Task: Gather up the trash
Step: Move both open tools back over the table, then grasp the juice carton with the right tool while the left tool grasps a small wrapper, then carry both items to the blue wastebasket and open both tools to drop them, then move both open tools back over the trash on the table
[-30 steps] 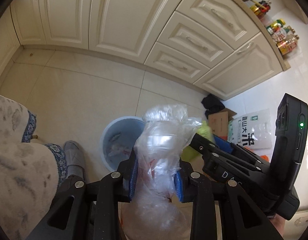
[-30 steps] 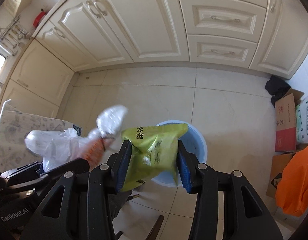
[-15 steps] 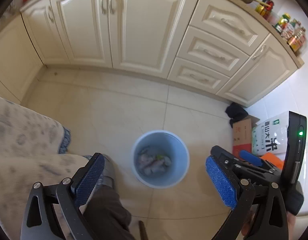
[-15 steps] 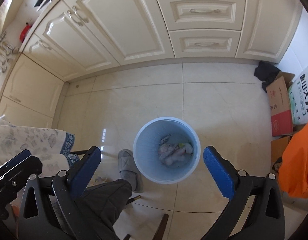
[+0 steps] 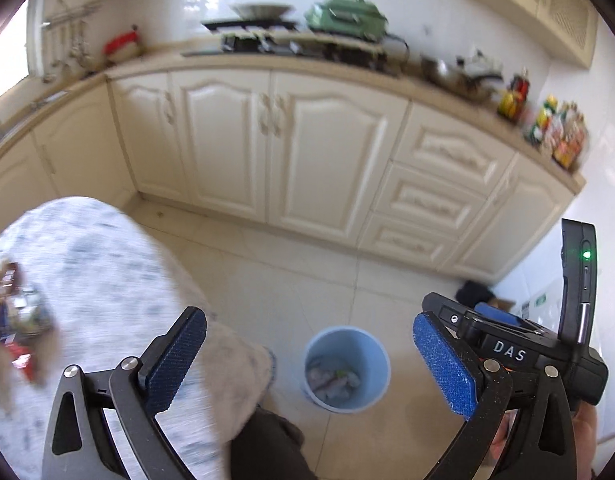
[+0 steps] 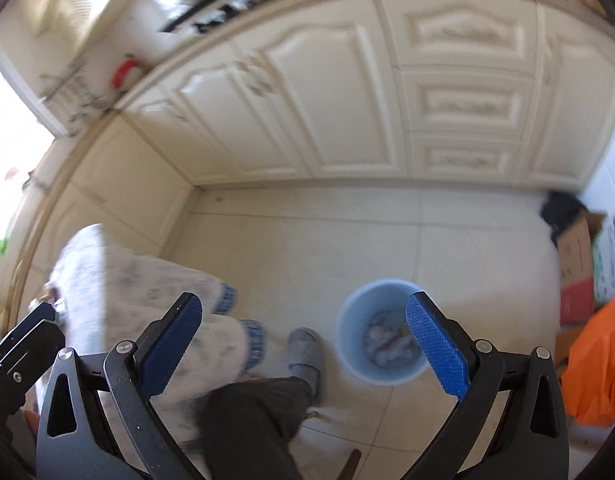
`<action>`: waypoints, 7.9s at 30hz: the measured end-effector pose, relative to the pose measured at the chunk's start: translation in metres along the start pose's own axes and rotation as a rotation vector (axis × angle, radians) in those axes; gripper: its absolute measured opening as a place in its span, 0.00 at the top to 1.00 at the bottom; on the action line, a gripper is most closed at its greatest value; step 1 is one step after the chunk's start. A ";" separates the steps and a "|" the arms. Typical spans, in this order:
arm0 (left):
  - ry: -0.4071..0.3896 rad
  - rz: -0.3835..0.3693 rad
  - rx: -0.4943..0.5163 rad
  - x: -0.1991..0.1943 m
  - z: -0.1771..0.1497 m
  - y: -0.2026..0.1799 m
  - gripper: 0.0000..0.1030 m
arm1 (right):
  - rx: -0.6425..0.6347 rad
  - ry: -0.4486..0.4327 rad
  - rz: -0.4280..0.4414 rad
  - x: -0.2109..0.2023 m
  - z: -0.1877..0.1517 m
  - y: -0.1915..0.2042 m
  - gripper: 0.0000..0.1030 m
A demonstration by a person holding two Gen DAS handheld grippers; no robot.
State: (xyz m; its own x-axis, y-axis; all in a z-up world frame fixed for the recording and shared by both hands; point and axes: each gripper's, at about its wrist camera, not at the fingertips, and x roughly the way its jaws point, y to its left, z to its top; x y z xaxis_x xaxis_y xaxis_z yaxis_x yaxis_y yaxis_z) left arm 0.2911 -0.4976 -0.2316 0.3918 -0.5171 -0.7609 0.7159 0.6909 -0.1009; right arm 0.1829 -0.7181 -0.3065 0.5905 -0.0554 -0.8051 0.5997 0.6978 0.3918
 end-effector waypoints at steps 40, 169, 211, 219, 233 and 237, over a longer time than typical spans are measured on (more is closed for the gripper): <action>-0.182 0.398 -0.435 -0.285 -0.234 0.197 0.01 | -0.724 0.095 0.290 0.040 -0.092 0.370 0.00; 0.342 -0.160 0.055 0.198 0.038 -0.065 0.21 | 0.036 0.146 -0.115 0.068 0.002 -0.106 0.06; -0.250 0.161 -0.119 -0.226 -0.078 0.111 0.01 | -0.337 -0.134 0.074 -0.074 -0.006 0.174 0.00; -0.342 0.284 -0.205 -0.311 -0.132 0.143 0.01 | -0.465 -0.191 0.132 -0.095 -0.034 0.252 0.00; -0.403 0.458 -0.374 -0.391 -0.201 0.189 0.01 | -0.673 -0.211 0.297 -0.107 -0.098 0.369 0.00; -0.395 0.496 -0.414 -0.398 -0.220 0.197 0.01 | -0.723 -0.182 0.333 -0.097 -0.114 0.394 0.00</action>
State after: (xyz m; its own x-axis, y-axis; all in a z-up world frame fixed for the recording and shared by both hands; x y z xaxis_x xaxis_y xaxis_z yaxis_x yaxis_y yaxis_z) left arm 0.1486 -0.0444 -0.0894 0.8448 -0.1853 -0.5019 0.1572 0.9827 -0.0983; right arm 0.2996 -0.3565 -0.1246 0.7921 0.1643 -0.5878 -0.0827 0.9831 0.1634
